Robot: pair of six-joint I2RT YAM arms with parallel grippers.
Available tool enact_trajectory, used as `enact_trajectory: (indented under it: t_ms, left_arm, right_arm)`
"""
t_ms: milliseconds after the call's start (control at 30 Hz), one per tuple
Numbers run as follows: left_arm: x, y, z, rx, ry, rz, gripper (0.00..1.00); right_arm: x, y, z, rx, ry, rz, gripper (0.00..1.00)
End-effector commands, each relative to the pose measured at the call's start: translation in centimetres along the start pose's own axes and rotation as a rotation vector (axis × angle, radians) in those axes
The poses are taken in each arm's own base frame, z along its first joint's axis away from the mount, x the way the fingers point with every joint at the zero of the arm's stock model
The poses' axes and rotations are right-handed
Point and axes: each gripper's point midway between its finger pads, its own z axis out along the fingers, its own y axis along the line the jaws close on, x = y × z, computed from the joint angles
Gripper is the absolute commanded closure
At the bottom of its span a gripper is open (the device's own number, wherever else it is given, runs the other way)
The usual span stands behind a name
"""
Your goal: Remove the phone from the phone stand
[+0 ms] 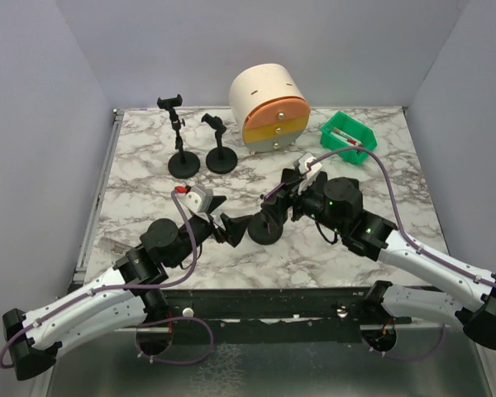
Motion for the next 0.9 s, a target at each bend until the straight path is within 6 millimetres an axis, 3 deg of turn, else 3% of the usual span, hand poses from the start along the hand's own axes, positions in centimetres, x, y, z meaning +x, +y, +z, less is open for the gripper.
enact_trajectory:
  t_ms: [0,300,433,867]
  left_arm:
    - [0.8,-0.9,0.4,0.035,0.036,-0.009,0.02]
    - [3.8,-0.7,2.0,0.01,0.12,-0.042,0.05]
    - [4.4,-0.2,2.9,-0.026,0.138,-0.043,0.1]
    - [5.0,-1.6,4.9,0.023,0.139,-0.095,0.21]
  right_arm:
    - [-1.5,0.4,-0.1,-0.028,-0.04,-0.017,0.2]
    - [-1.8,0.2,-0.2,-0.011,-0.047,-0.01,0.42]
    - [-2.0,0.2,-0.2,-0.007,-0.046,0.0,0.46]
    - [-2.6,0.5,-0.1,-0.014,-0.051,0.026,0.58]
